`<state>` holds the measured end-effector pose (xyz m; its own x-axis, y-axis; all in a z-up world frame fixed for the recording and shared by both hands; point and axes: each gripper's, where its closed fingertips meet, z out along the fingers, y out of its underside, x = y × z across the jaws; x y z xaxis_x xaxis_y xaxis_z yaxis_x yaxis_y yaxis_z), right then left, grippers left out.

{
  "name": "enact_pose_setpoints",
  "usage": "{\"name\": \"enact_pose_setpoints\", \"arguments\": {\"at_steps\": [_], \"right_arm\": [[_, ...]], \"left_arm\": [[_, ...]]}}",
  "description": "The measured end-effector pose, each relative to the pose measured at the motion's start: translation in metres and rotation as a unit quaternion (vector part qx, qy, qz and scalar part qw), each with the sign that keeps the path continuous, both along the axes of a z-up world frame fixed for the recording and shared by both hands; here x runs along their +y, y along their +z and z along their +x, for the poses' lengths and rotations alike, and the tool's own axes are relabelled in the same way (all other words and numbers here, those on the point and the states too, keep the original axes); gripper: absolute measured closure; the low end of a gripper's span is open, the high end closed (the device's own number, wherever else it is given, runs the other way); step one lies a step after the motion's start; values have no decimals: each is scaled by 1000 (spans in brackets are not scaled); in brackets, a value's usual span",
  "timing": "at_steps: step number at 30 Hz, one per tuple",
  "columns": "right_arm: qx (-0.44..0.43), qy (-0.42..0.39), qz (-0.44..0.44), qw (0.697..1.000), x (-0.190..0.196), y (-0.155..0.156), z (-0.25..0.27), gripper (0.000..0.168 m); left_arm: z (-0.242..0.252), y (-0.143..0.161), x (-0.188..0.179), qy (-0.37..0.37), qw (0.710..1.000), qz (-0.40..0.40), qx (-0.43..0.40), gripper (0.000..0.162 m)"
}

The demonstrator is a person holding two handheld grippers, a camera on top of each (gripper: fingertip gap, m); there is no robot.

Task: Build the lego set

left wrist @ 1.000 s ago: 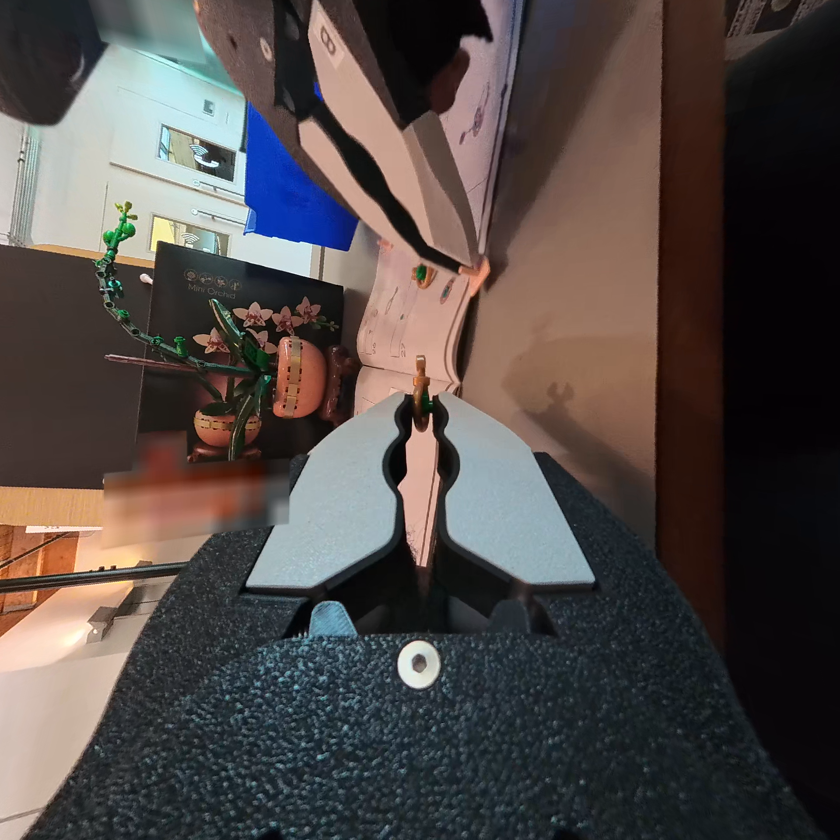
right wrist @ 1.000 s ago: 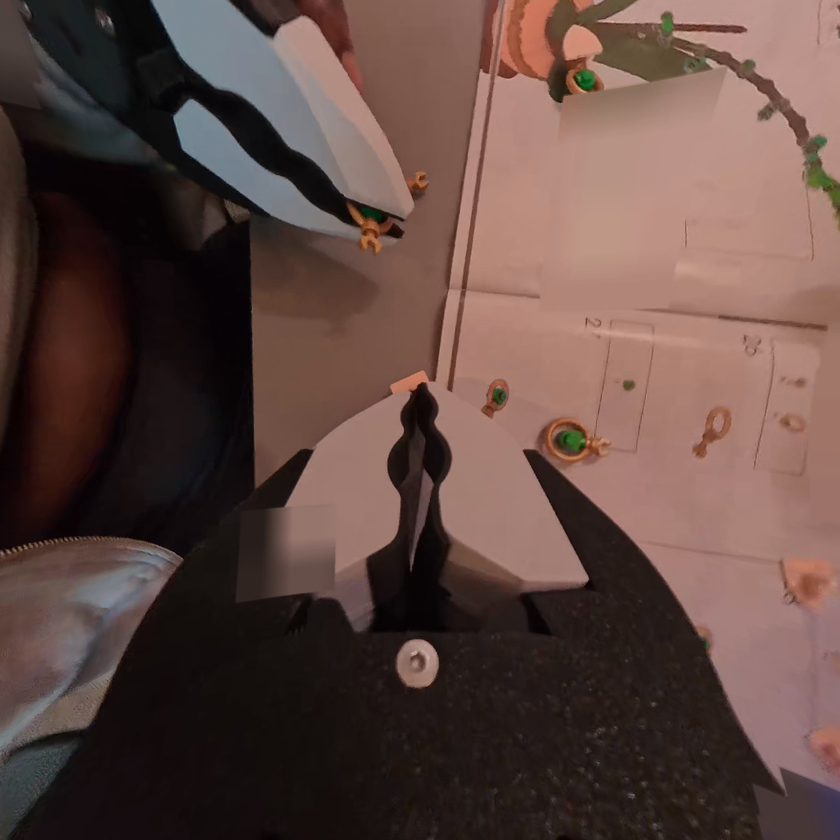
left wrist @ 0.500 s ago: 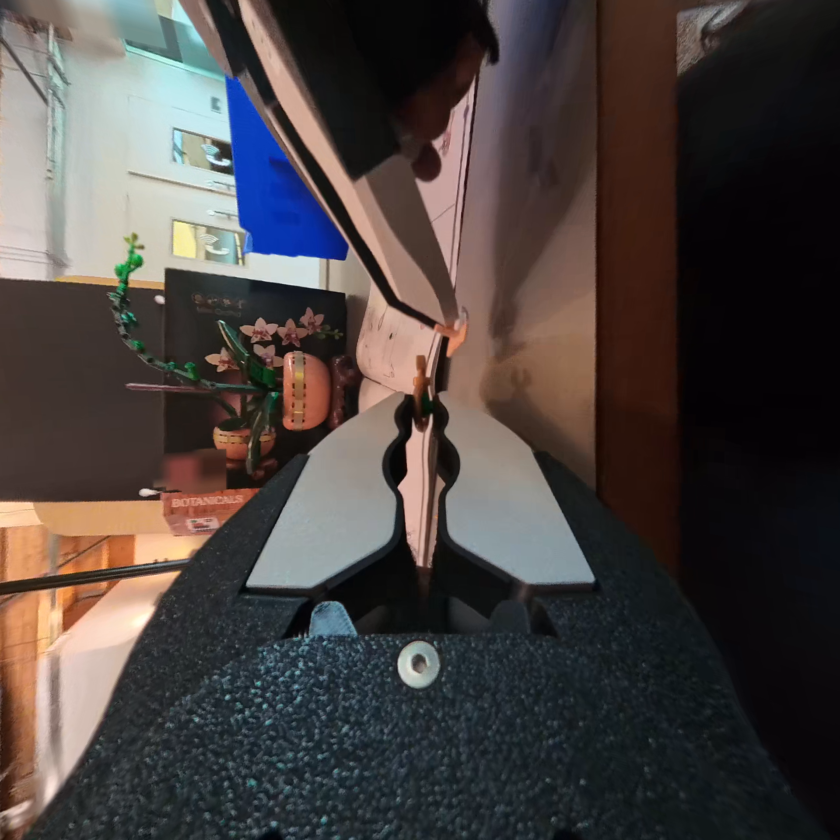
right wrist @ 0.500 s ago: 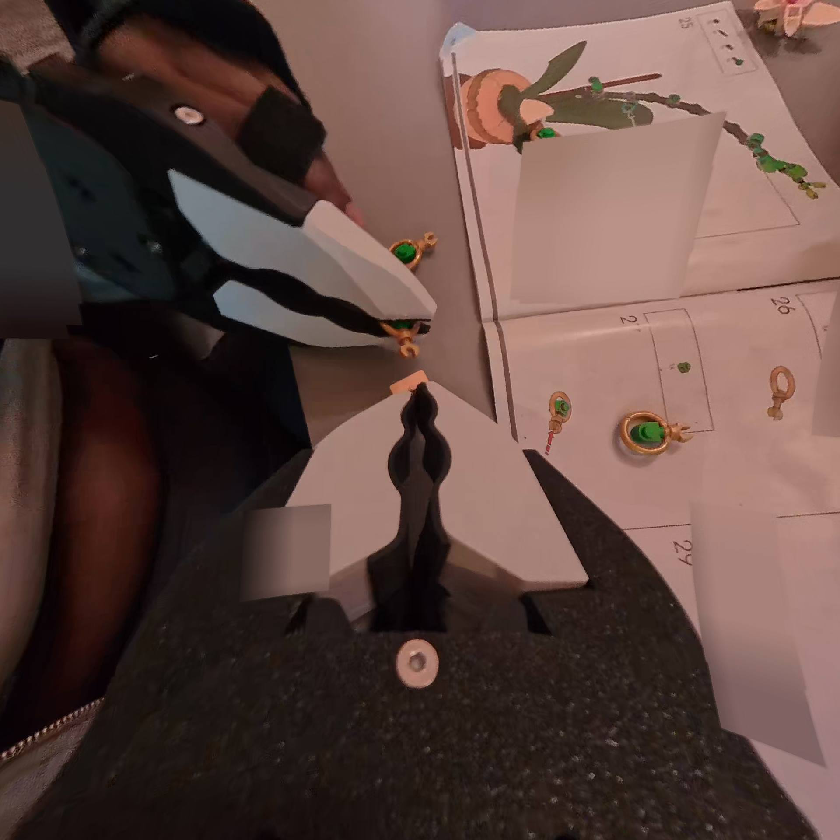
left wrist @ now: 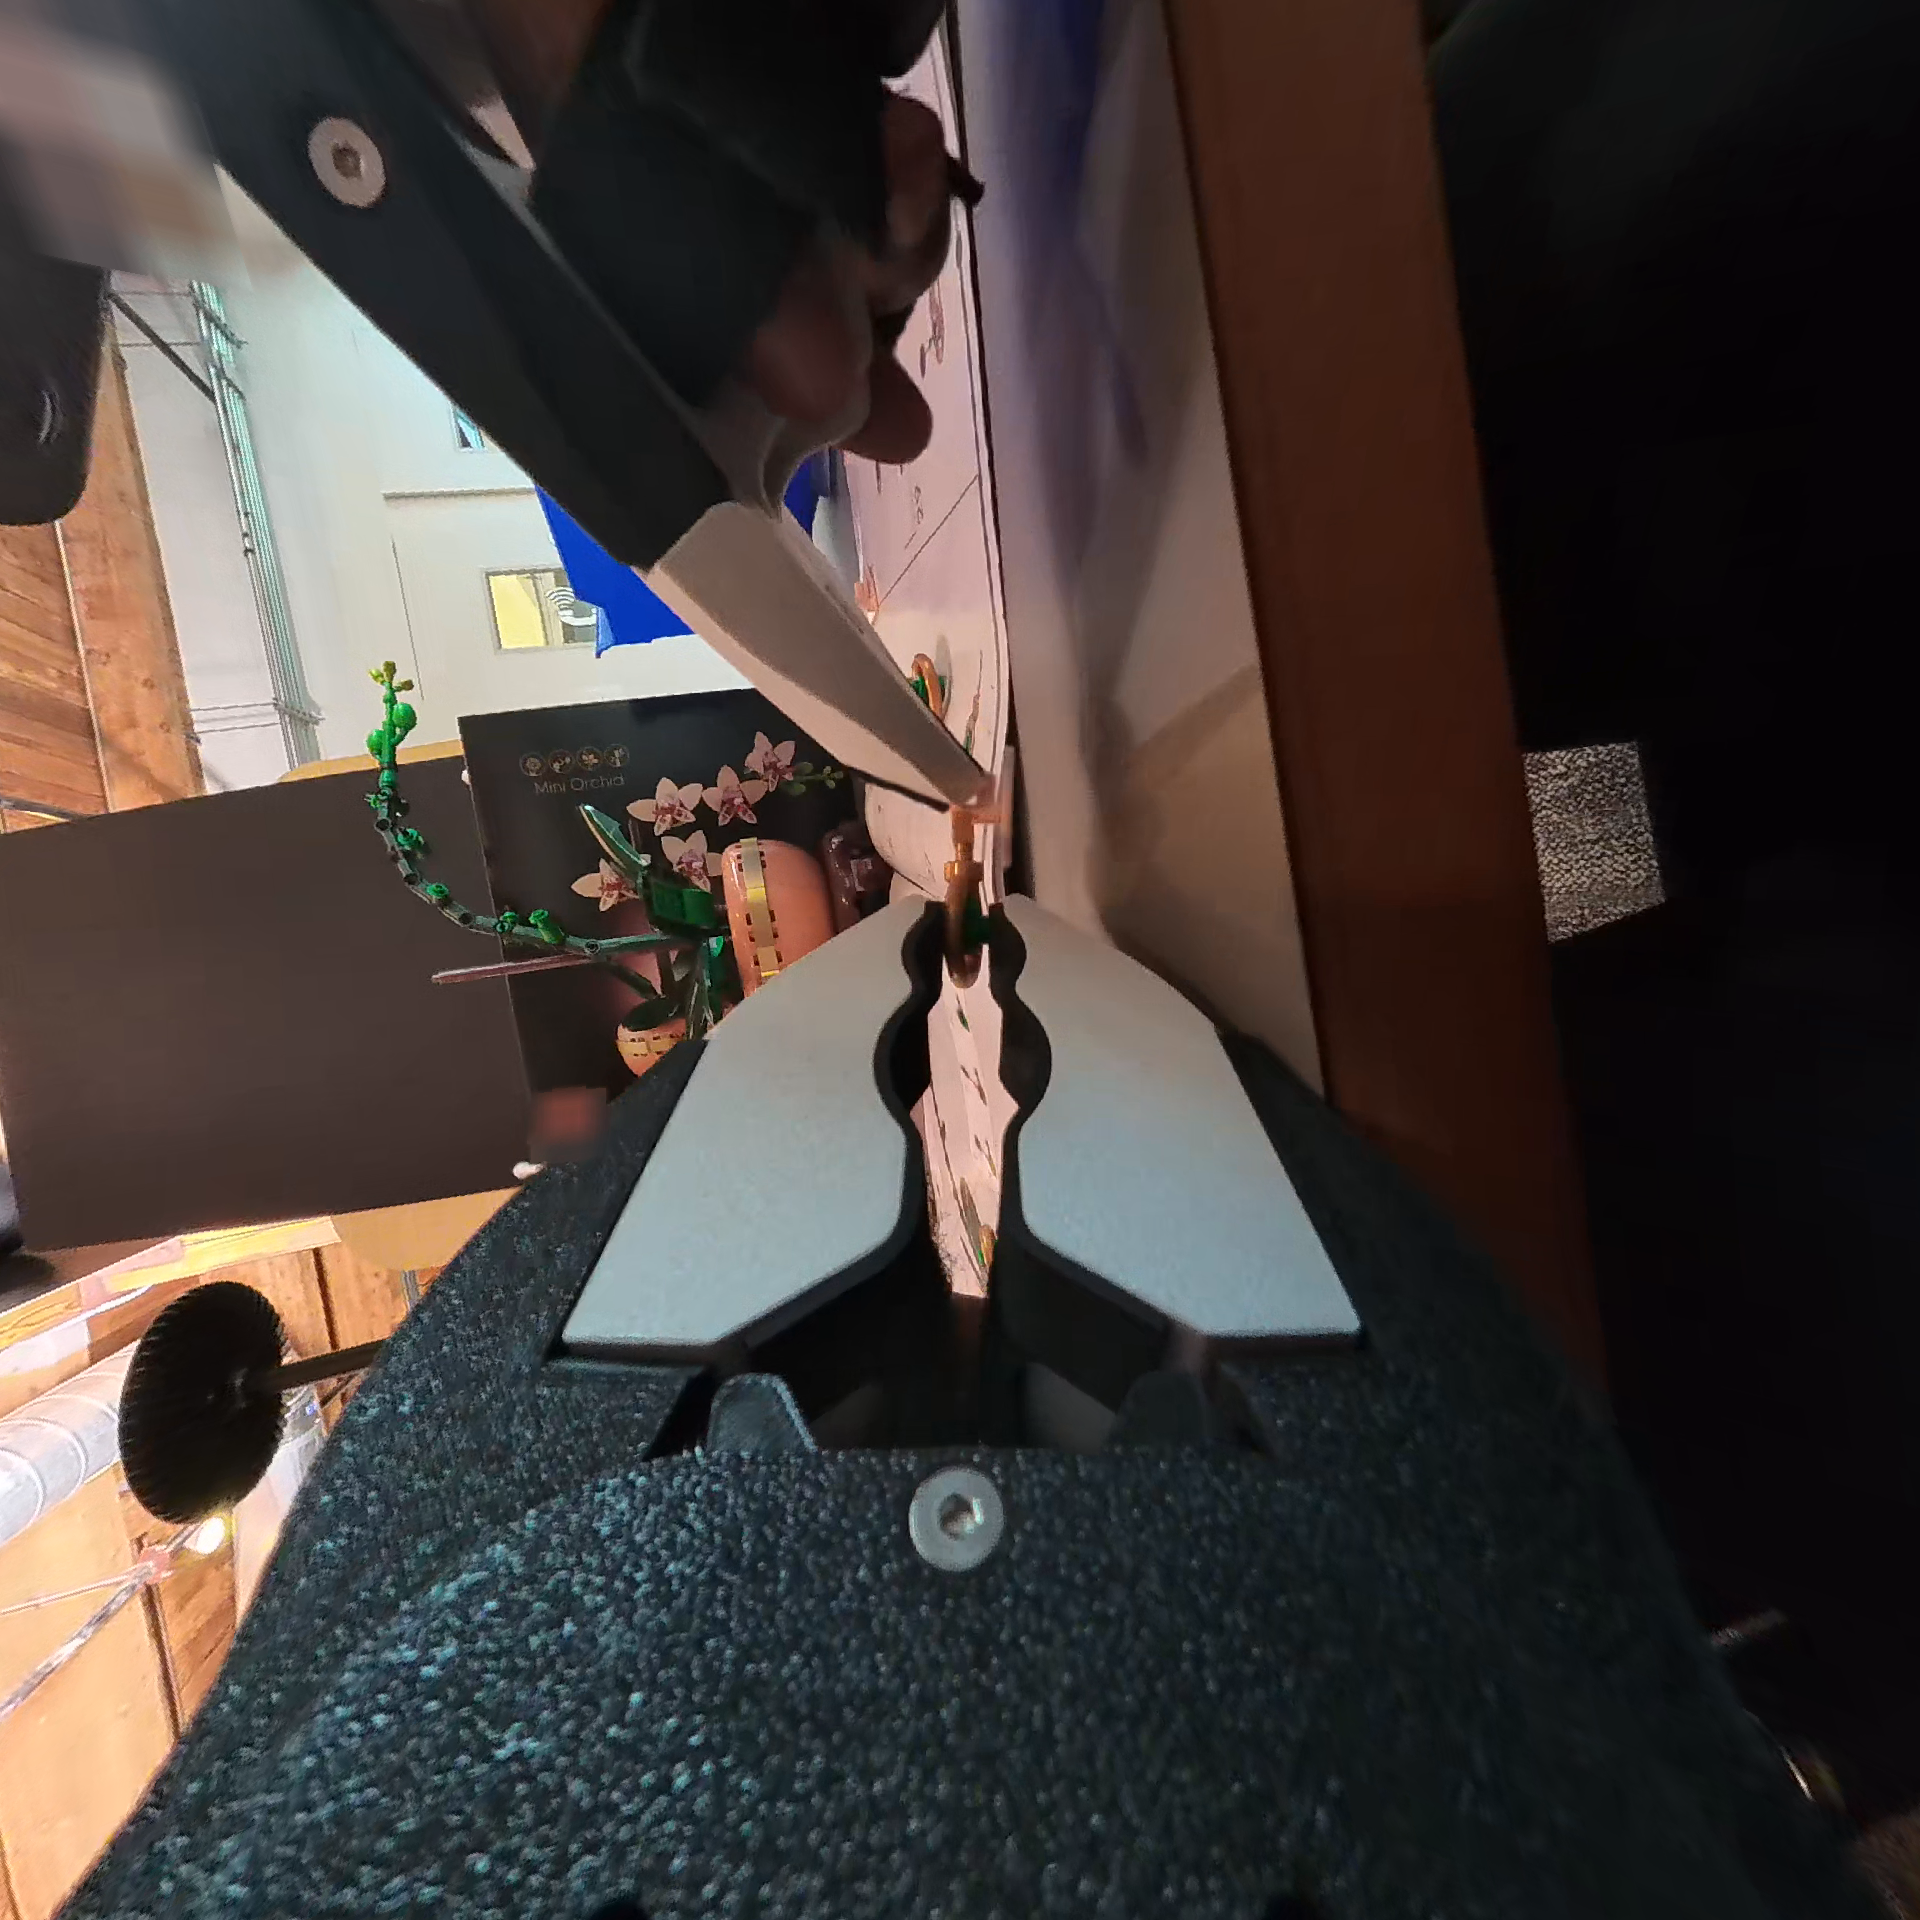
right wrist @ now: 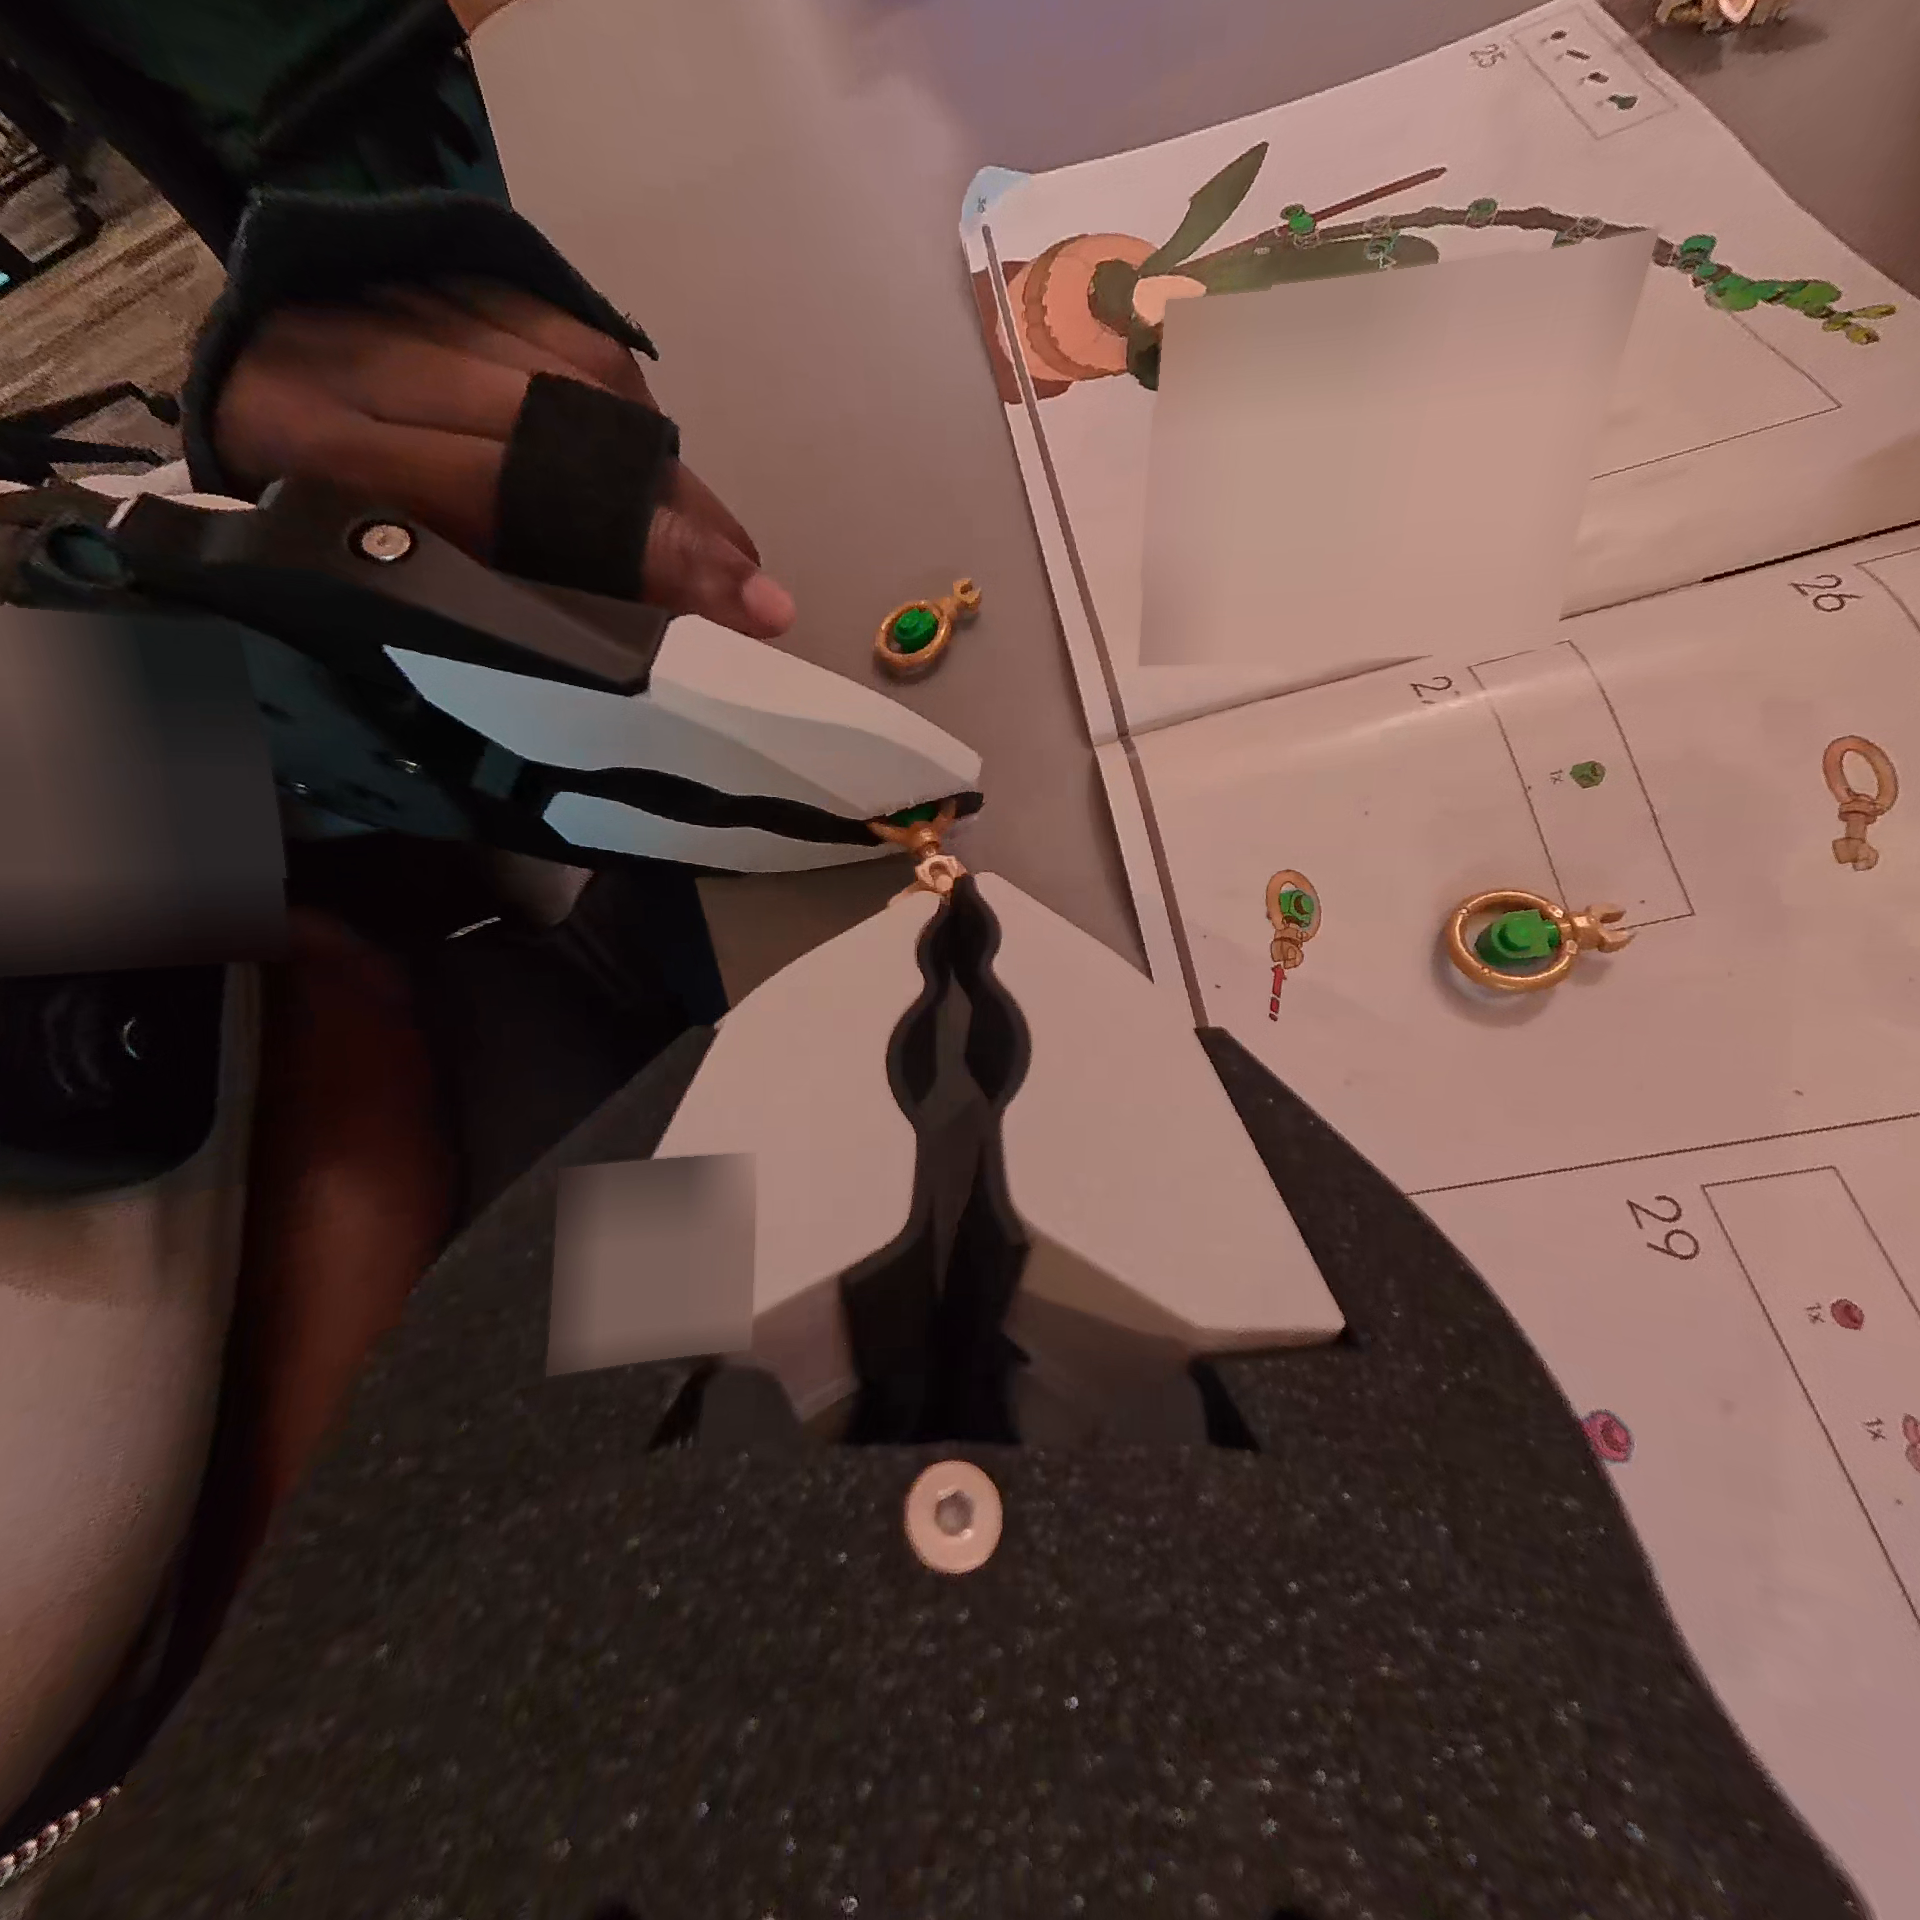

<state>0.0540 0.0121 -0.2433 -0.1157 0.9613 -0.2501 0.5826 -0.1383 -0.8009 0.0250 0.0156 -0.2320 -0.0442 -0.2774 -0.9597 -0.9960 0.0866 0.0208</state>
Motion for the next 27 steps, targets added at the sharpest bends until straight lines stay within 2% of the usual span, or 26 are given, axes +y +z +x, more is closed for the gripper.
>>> {"name": "enact_pose_setpoints", "arguments": {"at_steps": [5, 8, 11, 12, 13, 15, 18, 21, 24, 27], "right_arm": [[-4, -1, -18, 1000, -1, -3, 1, 168], [-30, -11, 11, 999, 4, -10, 5, 168], [-60, -1, 27, 998, 1, -18, 8, 168], [-63, 0, 35, 997, 2, -17, 9, 153], [-64, 9, 48, 997, 3, -15, 11, 148], [-64, 36, 88, 993, 7, -11, 9, 142], [-60, 132, 149, 978, 4, -6, 1, 141], [-123, 218, 201, 947, 9, -12, -3, 140], [-194, 275, 209, 918, 9, -20, -6, 140], [-225, 287, 205, 908, 6, -21, -11, 144]], "left_arm": [[1, -2, 0, -4, 1000, -7, 5, 154], [1, -4, 1, -3, 1000, -15, 14, 149], [-2, -4, 0, 6, 1000, -17, 22, 154], [-5, -3, 0, 9, 1000, -14, 20, 154], [-7, -1, 0, 12, 1000, -11, 15, 153], [-12, 5, -1, 18, 1000, -5, -7, 151], [-19, 15, -1, 27, 999, 6, -32, 154], [-27, 18, -2, 40, 998, 16, -34, 154], [-32, 17, -4, 47, 998, 18, -34, 155], [-34, 17, -7, 46, 998, 24, -40, 155]]}}
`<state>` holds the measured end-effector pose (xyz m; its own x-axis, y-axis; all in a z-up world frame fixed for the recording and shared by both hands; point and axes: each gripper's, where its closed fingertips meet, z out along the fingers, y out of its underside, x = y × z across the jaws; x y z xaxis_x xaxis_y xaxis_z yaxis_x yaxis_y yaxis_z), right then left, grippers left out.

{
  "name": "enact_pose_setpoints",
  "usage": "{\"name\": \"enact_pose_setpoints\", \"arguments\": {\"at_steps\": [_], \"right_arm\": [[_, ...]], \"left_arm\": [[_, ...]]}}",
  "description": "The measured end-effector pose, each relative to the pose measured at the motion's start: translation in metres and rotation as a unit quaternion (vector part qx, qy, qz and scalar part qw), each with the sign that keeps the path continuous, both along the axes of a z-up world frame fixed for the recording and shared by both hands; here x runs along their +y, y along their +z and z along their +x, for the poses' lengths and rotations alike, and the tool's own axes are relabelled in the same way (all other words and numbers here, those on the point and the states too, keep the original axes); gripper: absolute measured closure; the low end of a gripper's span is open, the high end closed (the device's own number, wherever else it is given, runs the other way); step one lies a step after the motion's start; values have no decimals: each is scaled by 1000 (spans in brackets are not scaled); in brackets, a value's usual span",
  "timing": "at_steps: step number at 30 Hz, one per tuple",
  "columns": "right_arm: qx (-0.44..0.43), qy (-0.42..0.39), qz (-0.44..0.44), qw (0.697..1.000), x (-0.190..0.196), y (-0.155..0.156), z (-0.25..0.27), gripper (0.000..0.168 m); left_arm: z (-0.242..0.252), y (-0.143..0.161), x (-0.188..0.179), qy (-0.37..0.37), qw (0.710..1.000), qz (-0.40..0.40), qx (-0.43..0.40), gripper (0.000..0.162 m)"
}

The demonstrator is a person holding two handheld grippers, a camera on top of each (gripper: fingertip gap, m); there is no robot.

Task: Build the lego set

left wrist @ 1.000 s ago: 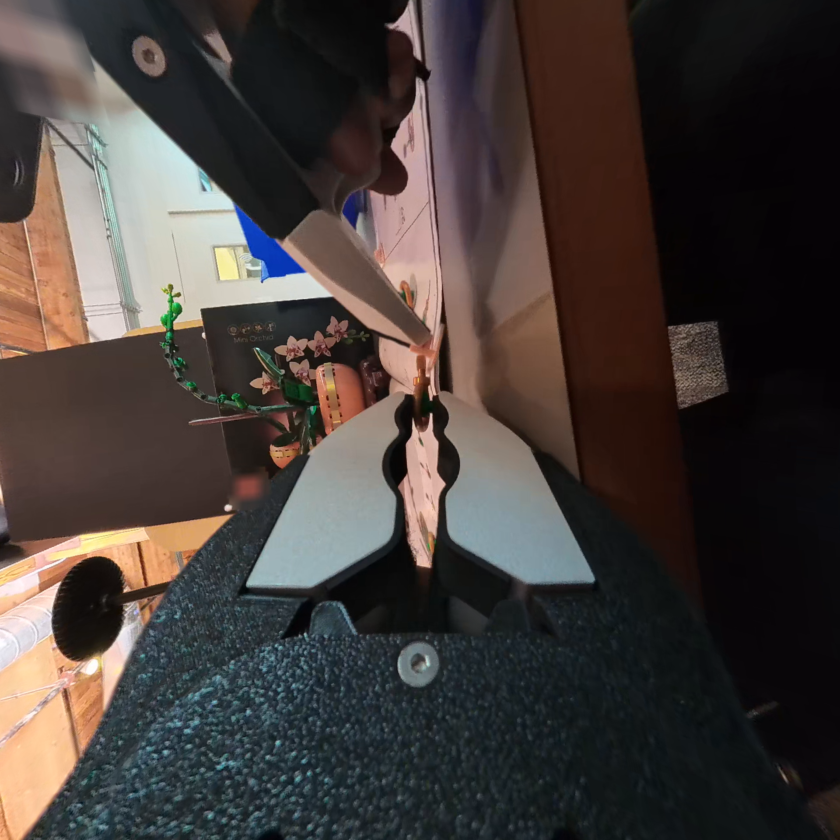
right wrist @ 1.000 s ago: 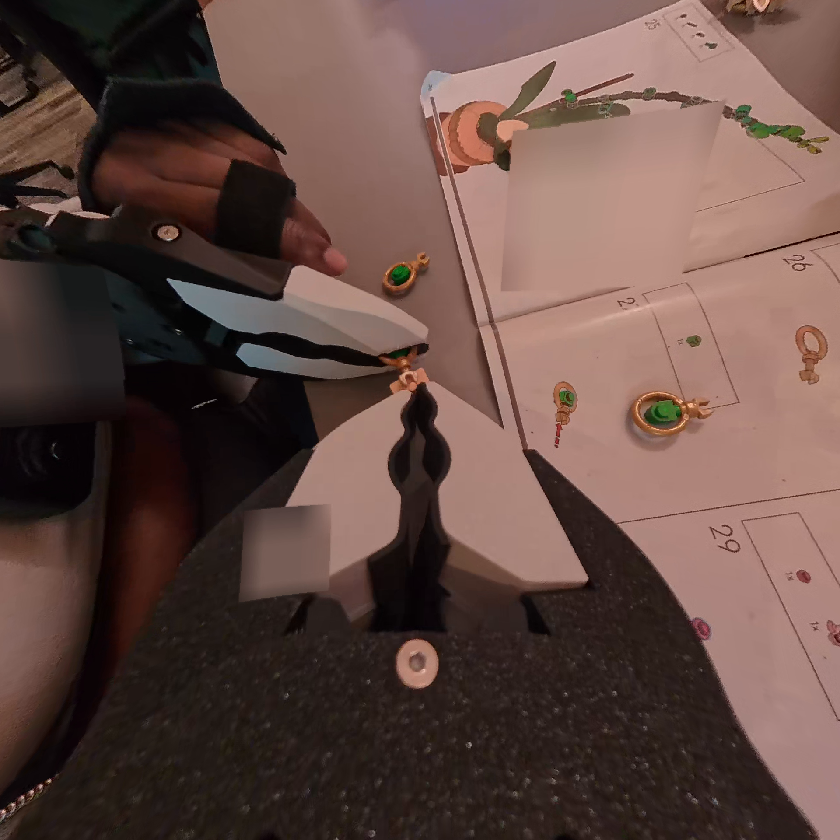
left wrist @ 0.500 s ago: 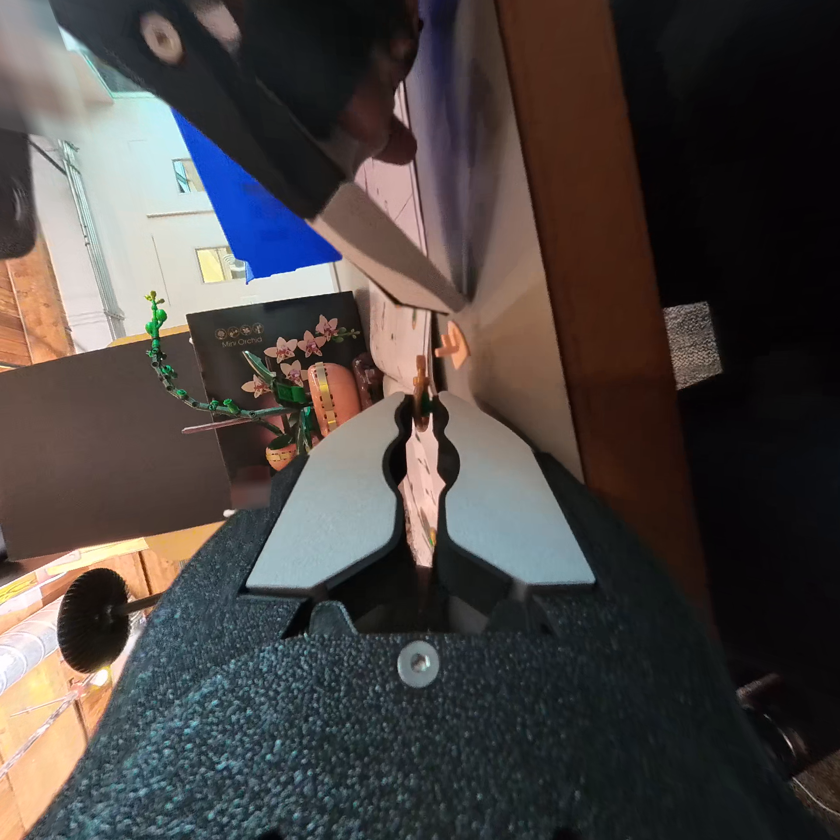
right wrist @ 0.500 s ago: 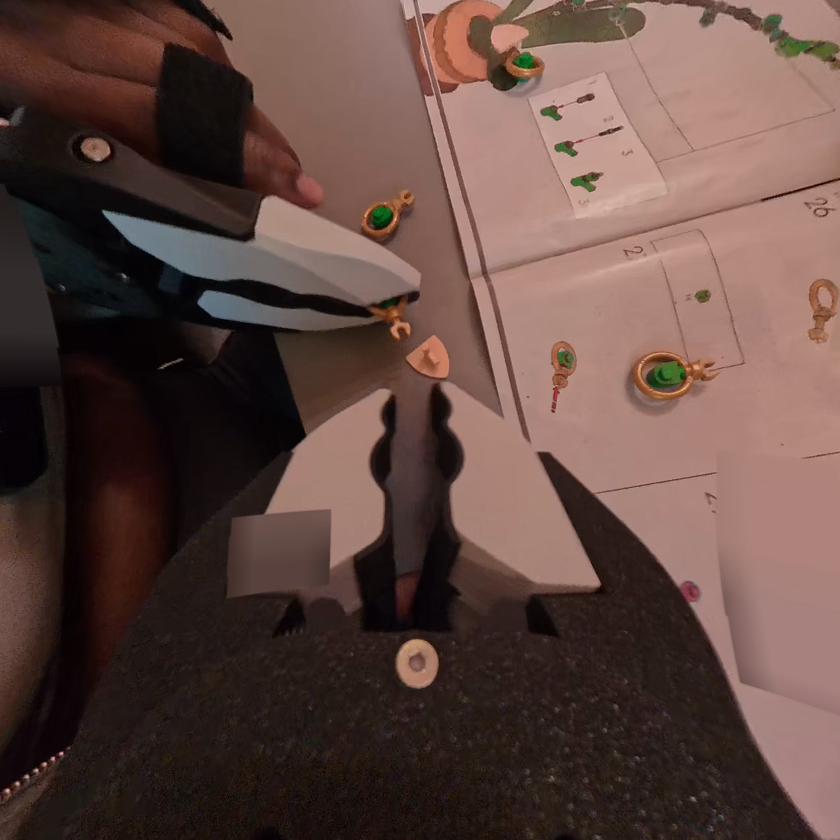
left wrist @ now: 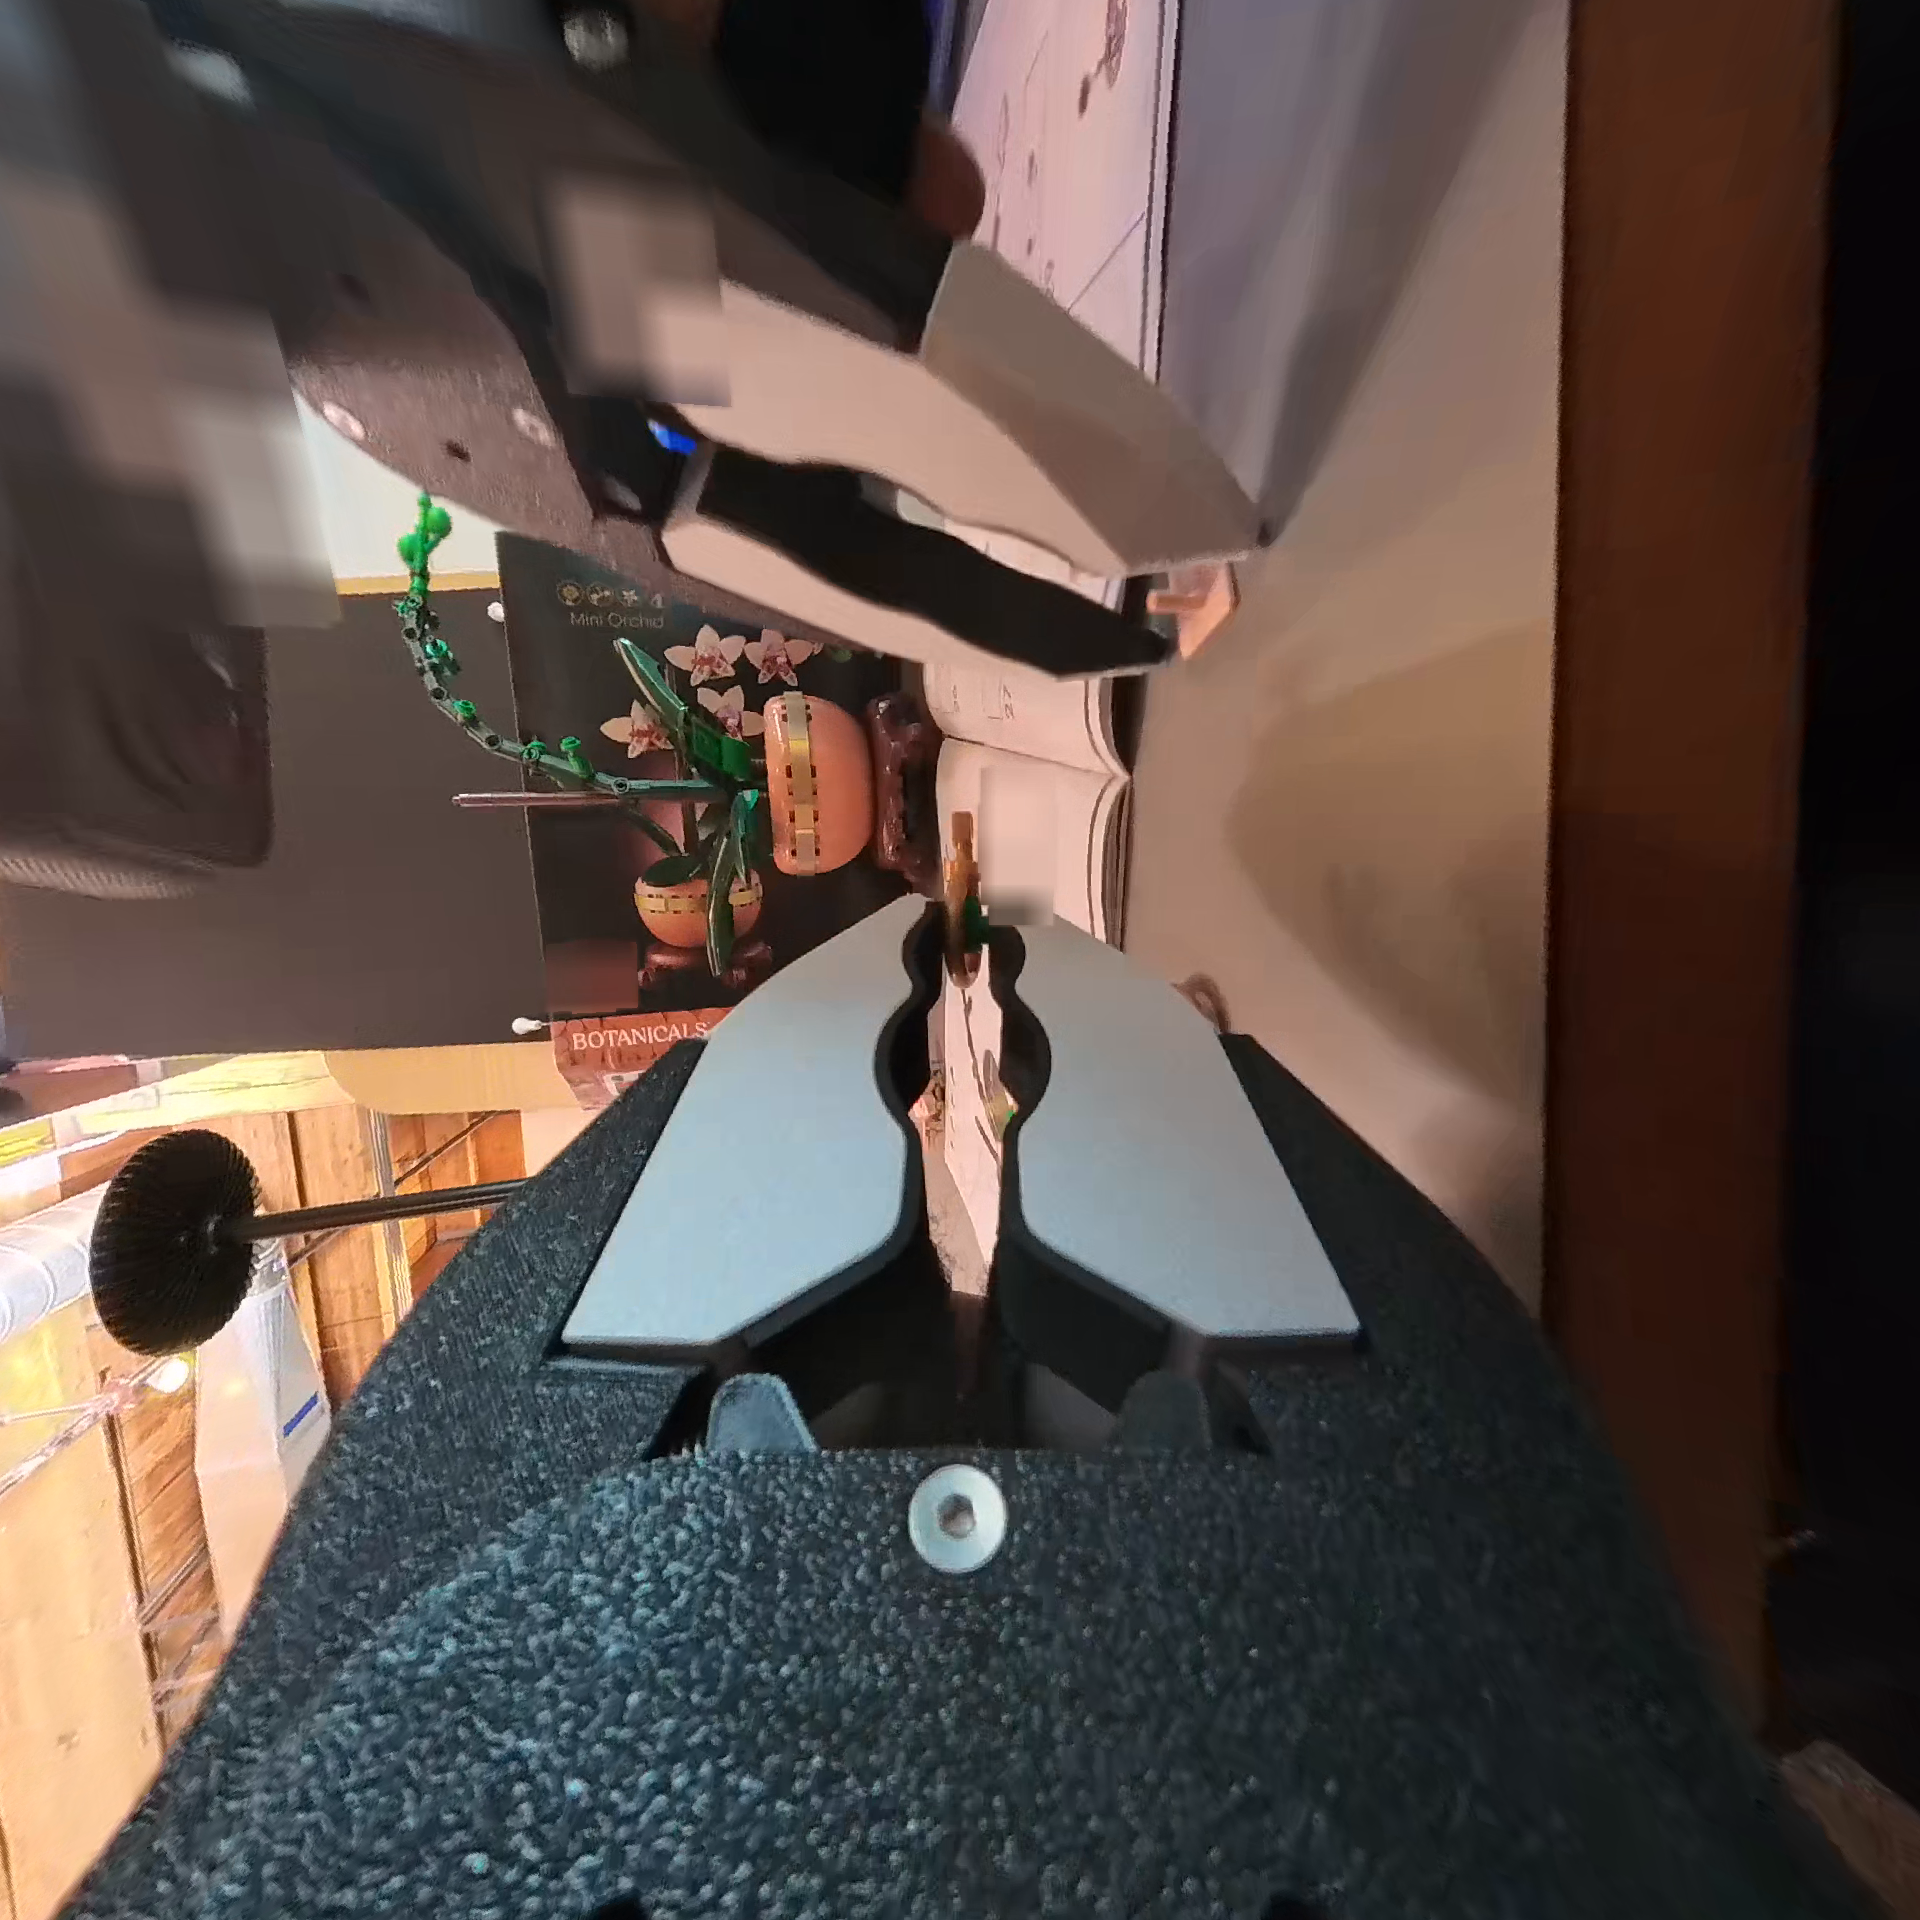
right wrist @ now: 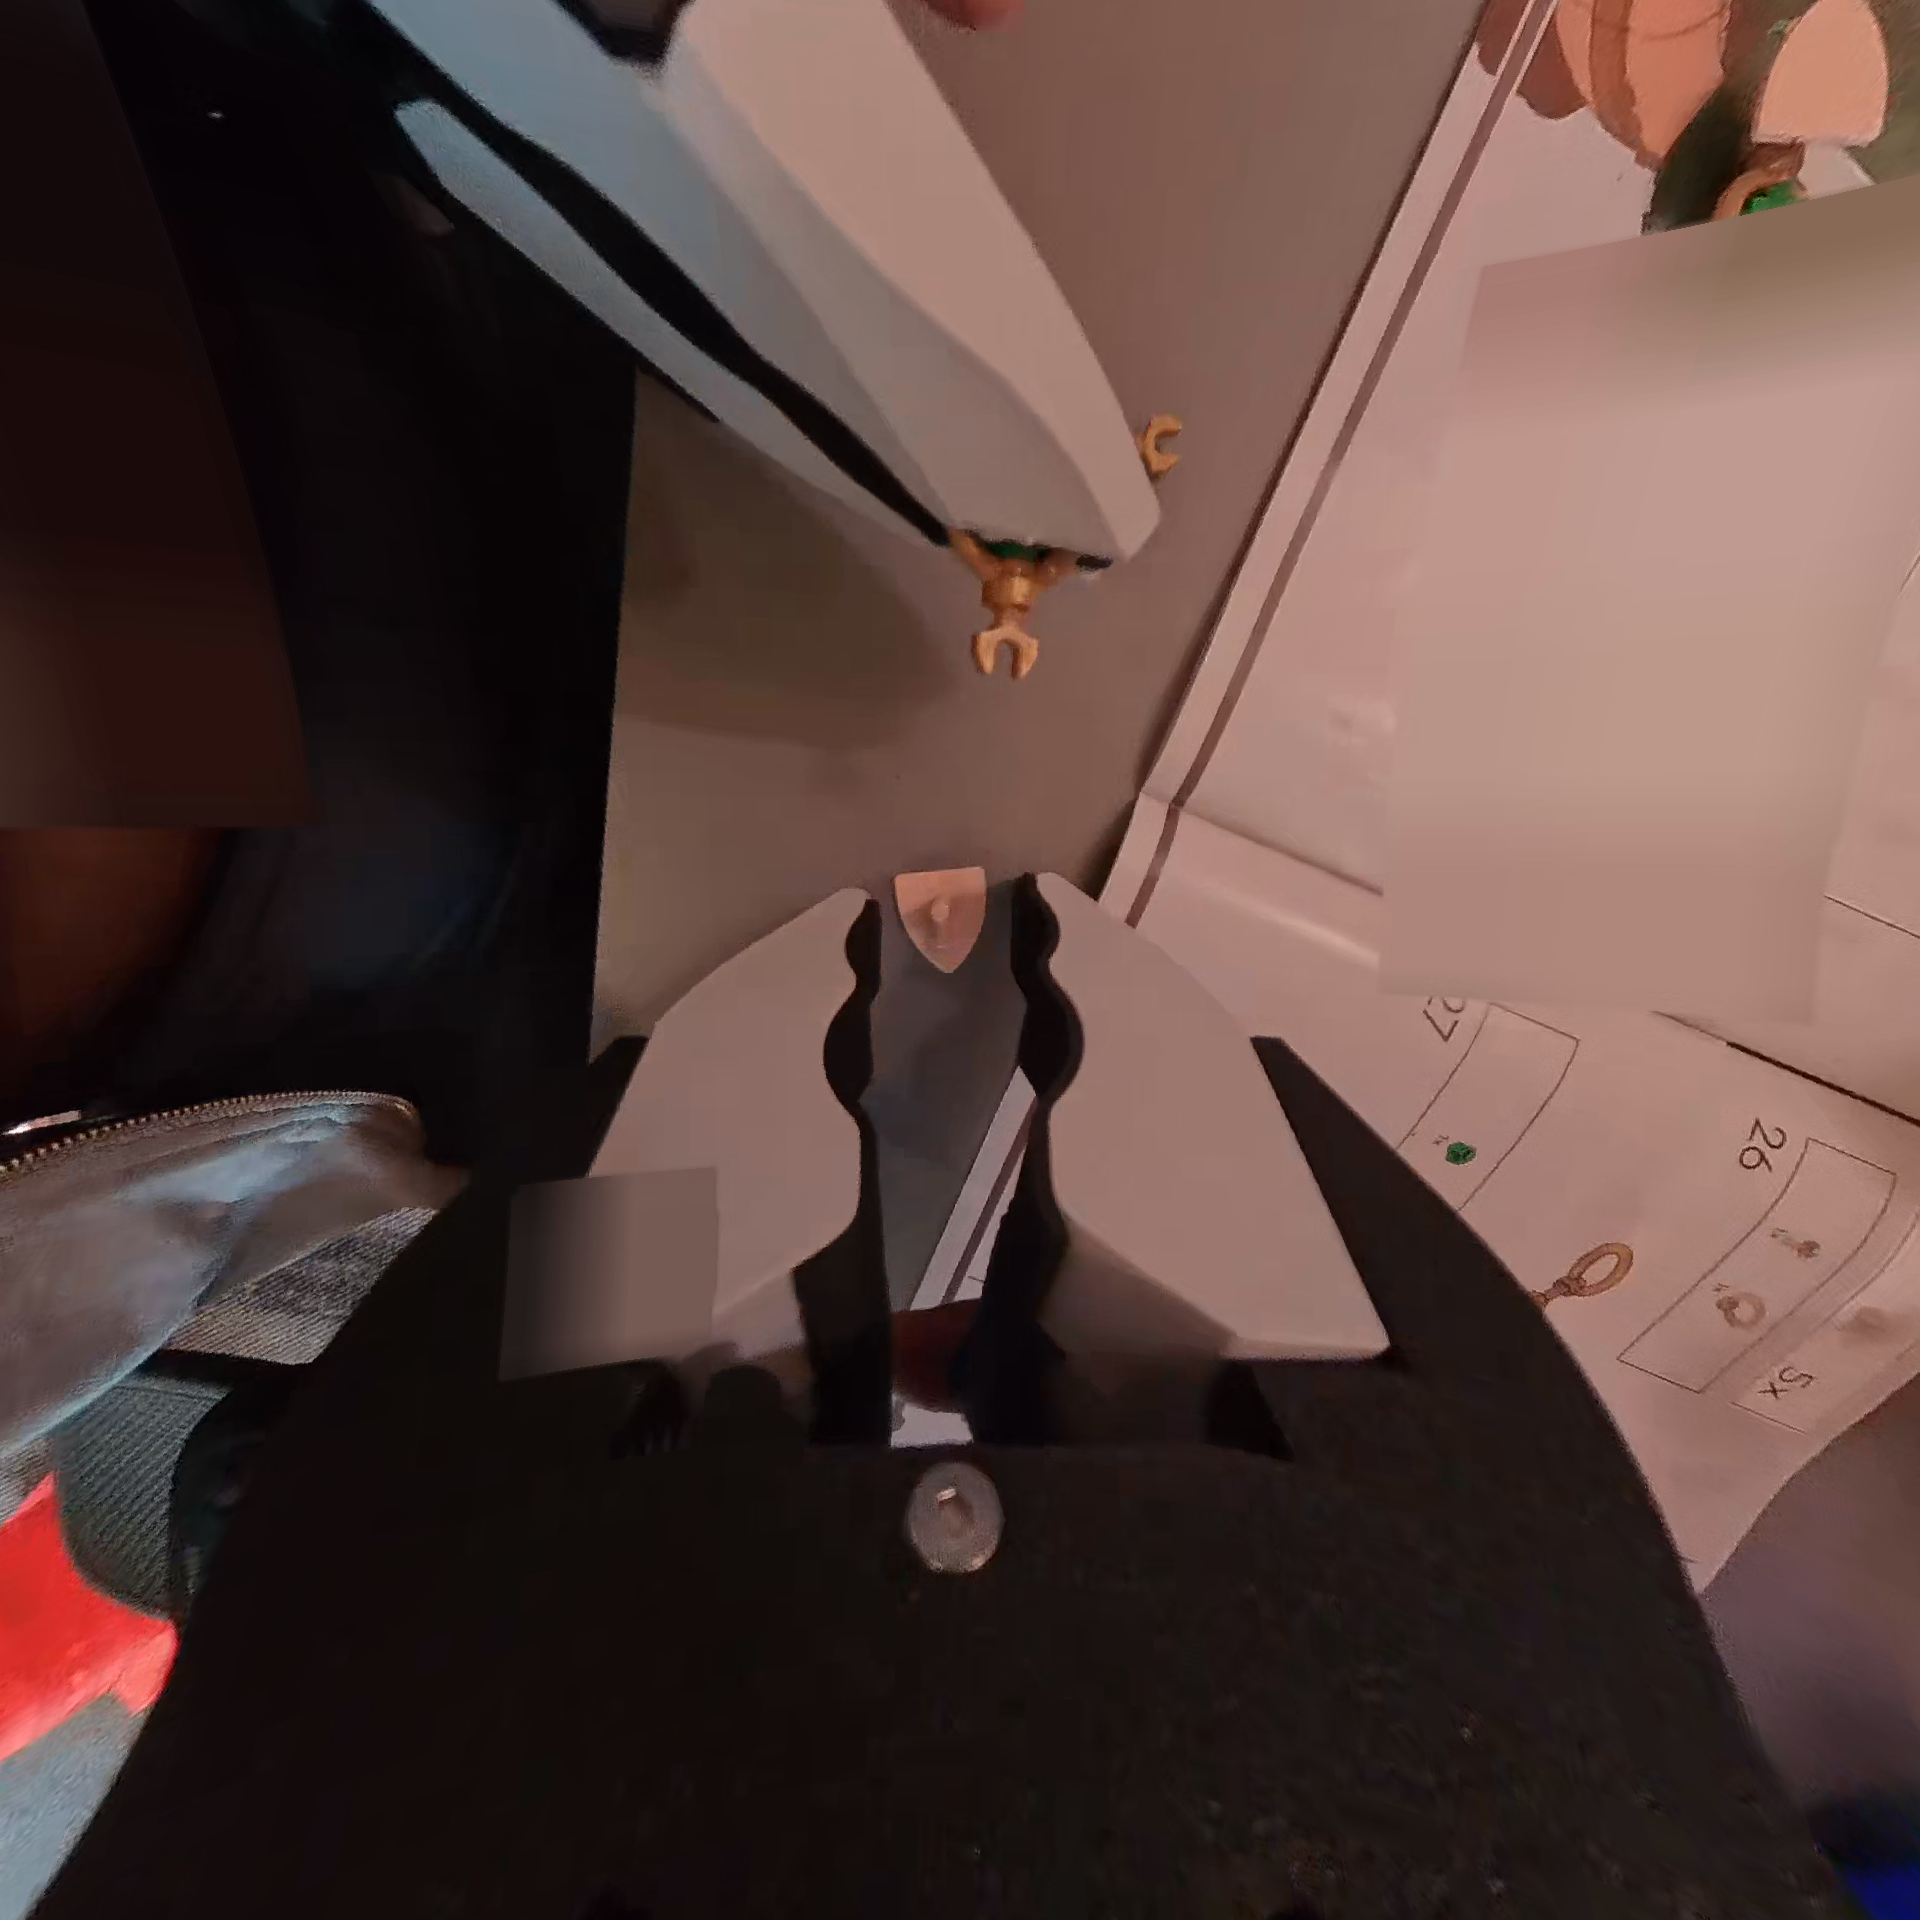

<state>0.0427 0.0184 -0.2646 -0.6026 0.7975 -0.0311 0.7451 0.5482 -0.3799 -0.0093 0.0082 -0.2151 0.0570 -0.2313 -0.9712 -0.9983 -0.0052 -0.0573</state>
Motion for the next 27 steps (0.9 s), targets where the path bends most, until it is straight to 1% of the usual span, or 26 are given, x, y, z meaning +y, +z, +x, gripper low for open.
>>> {"name": "enact_pose_setpoints", "arguments": {"at_steps": [4, 9, 10, 11, 15, 17, 18, 19, 21, 24, 26, 27], "right_arm": [[-37, -14, 20, 999, 3, -1, -1, 151], [-50, -8, 39, 998, 3, 0, 1, 148], [-50, -9, 37, 998, 3, 0, 2, 149], [-53, -11, 30, 998, 2, -1, 2, 154], [-35, -32, 12, 999, 2, 0, 2, 156], [-15, -52, -13, 998, 1, 0, 2, 156], [-3, -67, -34, 997, 1, 1, 2, 159], [0, -76, -53, 996, 0, 0, 4, 168], [11, -92, -71, 993, 0, 0, 9, 168], [22, -101, -45, 994, 6, 1, 15, 153], [34, -104, -55, 992, -1, 5, 16, 144], [37, -115, -63, 991, -6, 7, 16, 133]], "left_arm": [[-3, -1, -3, -5, 1000, 1, -8, 155], [-2, -4, -6, -10, 1000, -1, -12, 154], [-2, -5, -6, -10, 1000, -2, -12, 154], [-2, -6, -6, -10, 1000, -3, -11, 154], [1, -7, -7, -14, 1000, -3, -9, 155], [1, -8, -6, -14, 1000, -3, -2, 155], [1, -9, -6, -13, 1000, -4, 3, 154], [1, -10, -5, -13, 1000, -5, 9, 154], [3, -11, -4, -15, 1000, -5, 17, 154], [9, -13, -2, -17, 1000, -6, 20, 154], [1, -9, -2, -3, 1000, -1, 26, 154], [-5, -7, -2, 8, 1000, 1, 25, 154]]}}
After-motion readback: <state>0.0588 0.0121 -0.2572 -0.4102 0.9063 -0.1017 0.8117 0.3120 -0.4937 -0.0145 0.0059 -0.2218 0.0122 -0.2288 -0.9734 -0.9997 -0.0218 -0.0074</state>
